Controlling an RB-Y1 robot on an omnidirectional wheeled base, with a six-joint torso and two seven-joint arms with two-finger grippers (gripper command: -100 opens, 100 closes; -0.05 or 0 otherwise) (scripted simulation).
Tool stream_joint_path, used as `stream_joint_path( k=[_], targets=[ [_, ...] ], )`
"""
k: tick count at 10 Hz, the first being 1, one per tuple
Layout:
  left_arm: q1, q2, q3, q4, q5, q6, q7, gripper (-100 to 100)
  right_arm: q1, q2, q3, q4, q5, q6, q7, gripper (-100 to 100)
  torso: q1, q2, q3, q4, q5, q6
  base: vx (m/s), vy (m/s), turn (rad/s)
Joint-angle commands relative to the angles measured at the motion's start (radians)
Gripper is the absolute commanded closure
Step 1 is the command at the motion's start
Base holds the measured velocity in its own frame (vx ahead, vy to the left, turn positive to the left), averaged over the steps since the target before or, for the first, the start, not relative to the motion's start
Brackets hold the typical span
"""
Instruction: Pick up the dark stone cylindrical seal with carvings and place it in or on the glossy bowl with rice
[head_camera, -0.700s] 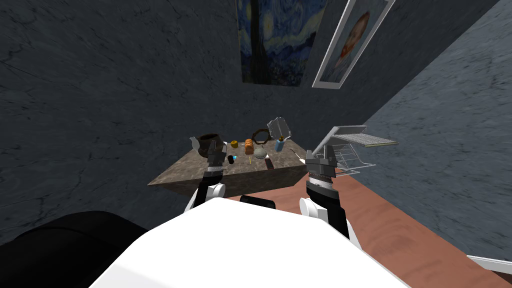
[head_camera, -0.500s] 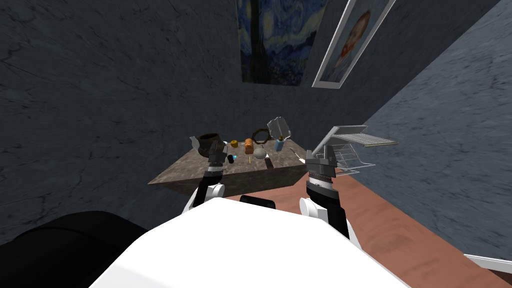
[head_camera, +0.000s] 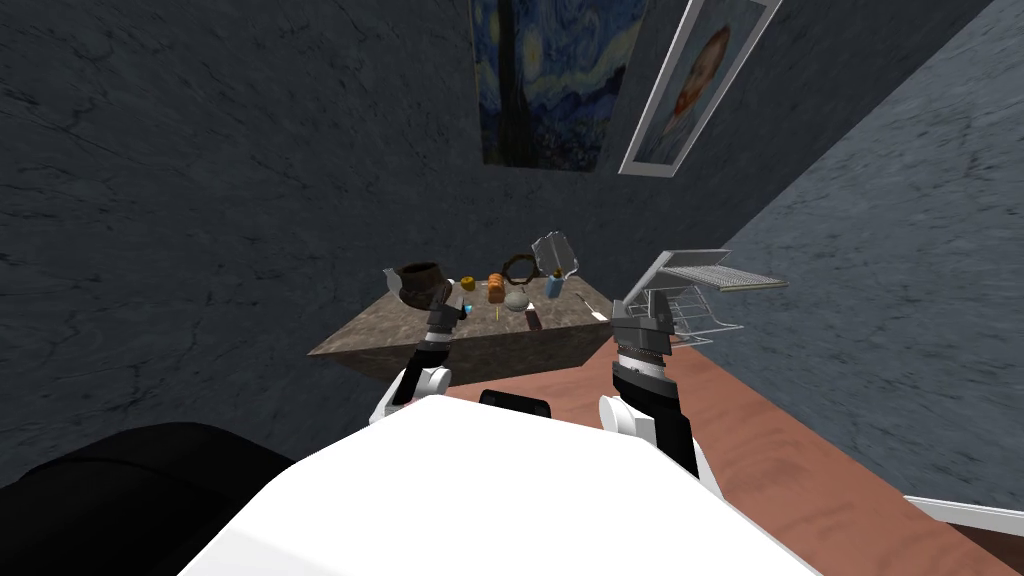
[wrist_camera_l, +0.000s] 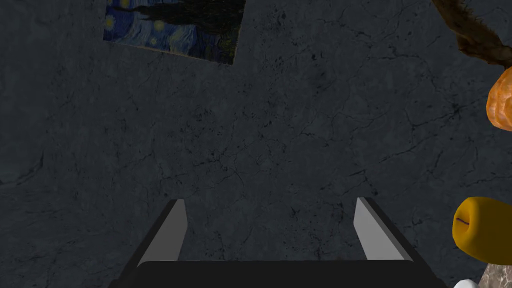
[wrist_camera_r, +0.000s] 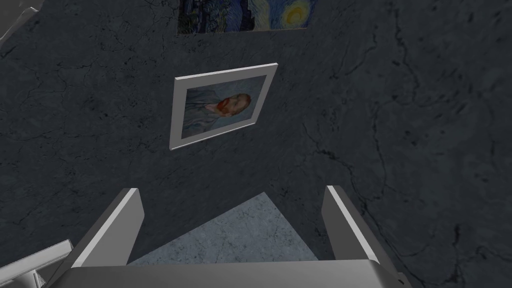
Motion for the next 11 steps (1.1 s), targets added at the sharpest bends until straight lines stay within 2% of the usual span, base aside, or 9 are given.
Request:
stream_joint_path(
  k=[1, 3, 4, 10, 11],
  targets=[
    [-0.01, 0.015, -0.016, 0.04, 0.017, 0.007, 0.032, -100, 0.0, 0.0, 0.0, 0.0, 0.0, 0.0, 0.0, 0, 0.0, 0.0, 0.0, 0.0, 0.0, 0.0, -0.114, -0.089, 0.013],
    [-0.032, 0.025, -0.034, 0.095, 0.041, 0.019, 0.074, -100, 0.0, 0.0, 0.0, 0.0, 0.0, 0.0, 0.0, 0, -0.001, 0.002, 0.001, 0.0, 0.0, 0.0, -0.138, -0.089, 0.018],
    [-0.032, 0.025, -0.034, 0.099, 0.041, 0.019, 0.074, -100, 0.0, 0.0, 0.0, 0.0, 0.0, 0.0, 0.0, 0, -0.001, 0.002, 0.001, 0.0, 0.0, 0.0, -0.08, -0.061, 0.006],
    [-0.105, 0.024, -0.084, 0.275, 0.12, 0.052, 0.209, -100, 0.0, 0.0, 0.0, 0.0, 0.0, 0.0, 0.0, 0, -0.001, 0.002, 0.001, 0.001, 0.0, 0.0, -0.116, -0.084, 0.019],
    [-0.105, 0.024, -0.084, 0.279, 0.12, 0.052, 0.209, -100, 0.0, 0.0, 0.0, 0.0, 0.0, 0.0, 0.0, 0, -0.001, 0.001, 0.001, 0.0, 0.0, 0.0, -0.064, -0.058, 0.012]
  ],
)
